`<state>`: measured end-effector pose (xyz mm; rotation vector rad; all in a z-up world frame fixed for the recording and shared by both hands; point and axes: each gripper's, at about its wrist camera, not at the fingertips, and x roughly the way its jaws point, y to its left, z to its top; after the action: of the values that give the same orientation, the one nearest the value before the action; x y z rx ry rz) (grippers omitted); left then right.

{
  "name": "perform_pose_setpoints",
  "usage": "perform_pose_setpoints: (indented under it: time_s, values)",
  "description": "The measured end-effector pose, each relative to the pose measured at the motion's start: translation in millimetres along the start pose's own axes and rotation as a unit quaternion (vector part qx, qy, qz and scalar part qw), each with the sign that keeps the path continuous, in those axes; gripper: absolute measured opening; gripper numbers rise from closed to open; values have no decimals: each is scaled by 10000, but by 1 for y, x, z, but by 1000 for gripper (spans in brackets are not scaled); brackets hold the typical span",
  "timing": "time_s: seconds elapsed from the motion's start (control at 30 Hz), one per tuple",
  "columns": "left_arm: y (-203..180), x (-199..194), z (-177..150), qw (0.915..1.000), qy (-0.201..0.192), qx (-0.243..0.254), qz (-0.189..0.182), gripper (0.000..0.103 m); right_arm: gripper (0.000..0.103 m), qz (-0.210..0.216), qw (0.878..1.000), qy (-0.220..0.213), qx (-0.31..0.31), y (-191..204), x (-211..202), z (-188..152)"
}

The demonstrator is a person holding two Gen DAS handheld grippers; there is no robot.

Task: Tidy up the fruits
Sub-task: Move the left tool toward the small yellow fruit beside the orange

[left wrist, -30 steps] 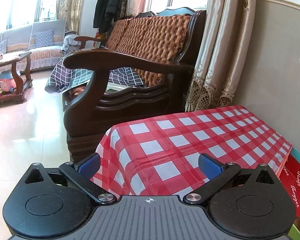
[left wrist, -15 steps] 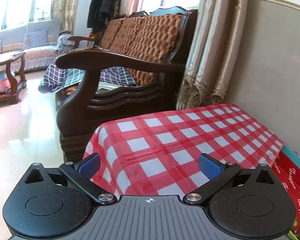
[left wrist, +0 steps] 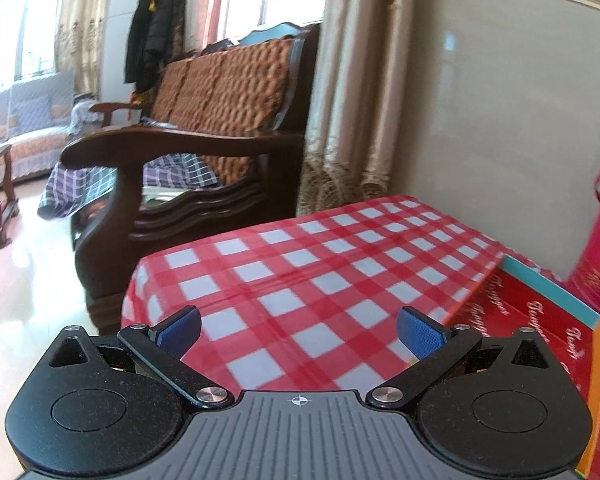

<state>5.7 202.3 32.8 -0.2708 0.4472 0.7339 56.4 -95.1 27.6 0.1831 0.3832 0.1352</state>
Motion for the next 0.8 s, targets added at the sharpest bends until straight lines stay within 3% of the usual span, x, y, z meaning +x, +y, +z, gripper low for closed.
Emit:
perform_pose_setpoints:
  time_s: [0.03,0.13,0.27,0.57,0.8]
  values:
    - [-4,-2,-1,10000,-24,44,-44,103,98,-209,9998,-74,-25,-3,-3,0]
    - [-22,-13,-5,9993,-134,265,-240,103,97,-958,9949,-242,-180,-14,-8,0]
    - [-49,-29,-14,9957,-313,651,-585,103,97,-1515,9879,-344,20,-37,-17,3]
    - [-106,-63,-33,9729,-458,1401,-1780,103,97,-2388,9669,-745,495,-95,-45,9]
    - [-149,-81,-56,9505,-379,1925,-2408,103,97,-2572,9617,-693,650,-124,-56,8]
